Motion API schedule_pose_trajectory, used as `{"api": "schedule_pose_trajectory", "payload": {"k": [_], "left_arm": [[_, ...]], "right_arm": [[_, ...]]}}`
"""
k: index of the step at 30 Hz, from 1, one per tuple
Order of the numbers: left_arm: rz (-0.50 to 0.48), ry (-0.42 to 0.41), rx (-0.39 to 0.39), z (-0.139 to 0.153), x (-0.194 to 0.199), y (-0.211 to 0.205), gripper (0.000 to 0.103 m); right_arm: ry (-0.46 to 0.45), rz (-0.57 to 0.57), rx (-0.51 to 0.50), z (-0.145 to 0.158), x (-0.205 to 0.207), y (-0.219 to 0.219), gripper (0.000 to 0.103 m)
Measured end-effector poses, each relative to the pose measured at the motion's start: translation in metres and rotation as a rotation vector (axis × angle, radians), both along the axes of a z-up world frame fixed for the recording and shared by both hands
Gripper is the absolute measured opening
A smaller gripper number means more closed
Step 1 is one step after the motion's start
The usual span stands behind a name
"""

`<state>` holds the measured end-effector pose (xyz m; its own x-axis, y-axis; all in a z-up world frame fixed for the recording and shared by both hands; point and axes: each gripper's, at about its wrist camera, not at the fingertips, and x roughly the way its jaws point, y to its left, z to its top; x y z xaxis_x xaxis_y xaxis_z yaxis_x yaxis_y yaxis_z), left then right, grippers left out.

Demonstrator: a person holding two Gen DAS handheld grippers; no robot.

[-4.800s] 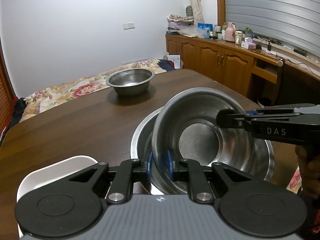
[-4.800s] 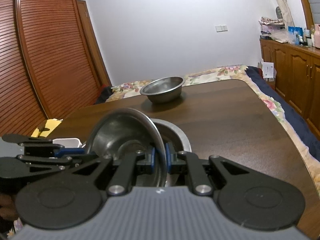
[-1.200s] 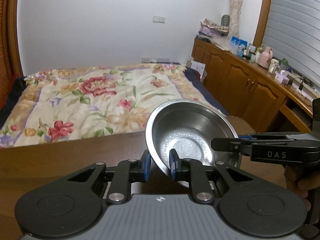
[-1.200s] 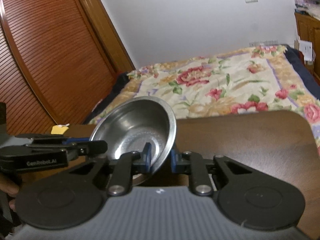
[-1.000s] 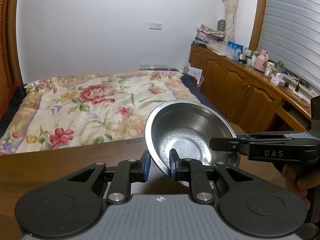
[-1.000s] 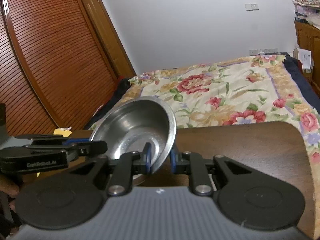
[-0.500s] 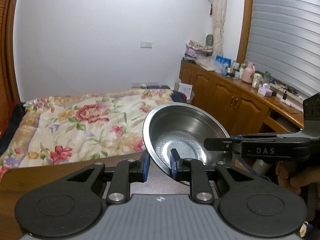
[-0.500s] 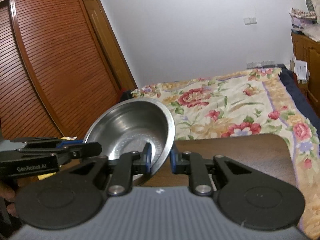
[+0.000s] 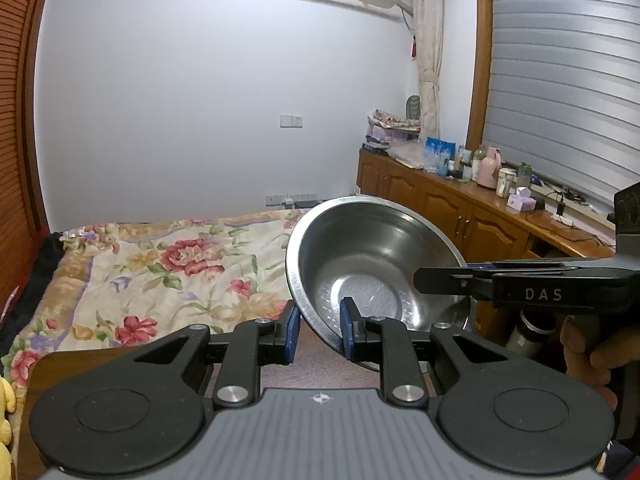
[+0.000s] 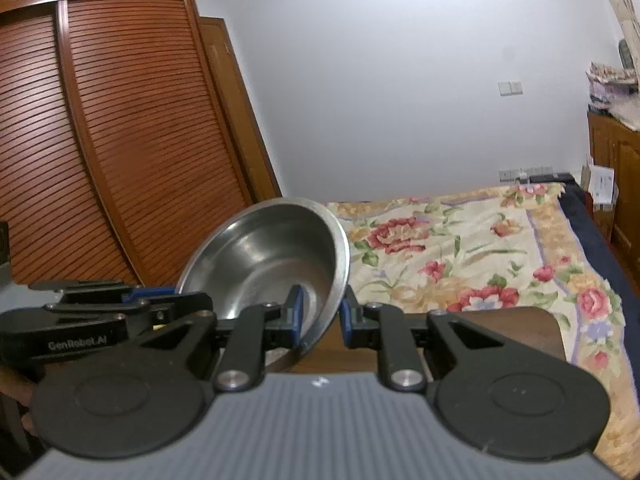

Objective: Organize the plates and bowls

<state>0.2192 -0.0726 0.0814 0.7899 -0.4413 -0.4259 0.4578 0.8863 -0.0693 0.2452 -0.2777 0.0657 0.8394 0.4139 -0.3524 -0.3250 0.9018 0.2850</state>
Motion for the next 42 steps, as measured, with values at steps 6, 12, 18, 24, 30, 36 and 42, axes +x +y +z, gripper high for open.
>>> {"api": "schedule_pose_trajectory", "payload": {"k": [6, 12, 18, 24, 30, 36, 42], "left_arm": [[-0.001, -0.021, -0.001, 0.01, -0.022, 0.005, 0.023], [-0.006, -0.044, 0.007, 0.017, -0.041, 0.009, 0.023], [-0.023, -0.029, -0.022, 0.008, -0.055, 0.017, 0.024], [-0.038, -0.009, -0.015, -0.005, -0.064, 0.014, 0.024], [-0.053, 0.01, -0.014, -0.015, -0.075, 0.01, 0.024], [-0.068, 0.021, -0.014, -0.022, -0.085, 0.011, 0.024], [-0.072, 0.029, -0.007, -0.029, -0.091, 0.012, 0.024]], "right_arm": [[-0.024, 0.01, -0.005, 0.009, -0.015, 0.005, 0.021], [-0.038, 0.017, -0.013, 0.016, -0.033, 0.01, 0.021], [-0.043, 0.03, -0.01, 0.018, -0.049, 0.01, 0.021], [-0.029, 0.033, -0.028, 0.01, -0.062, 0.012, 0.021], [-0.005, 0.013, -0.022, 0.0, -0.075, 0.008, 0.021], [0.023, 0.018, -0.011, -0.011, -0.084, 0.003, 0.021], [0.032, 0.025, -0.009, -0.017, -0.091, 0.004, 0.021]]}}
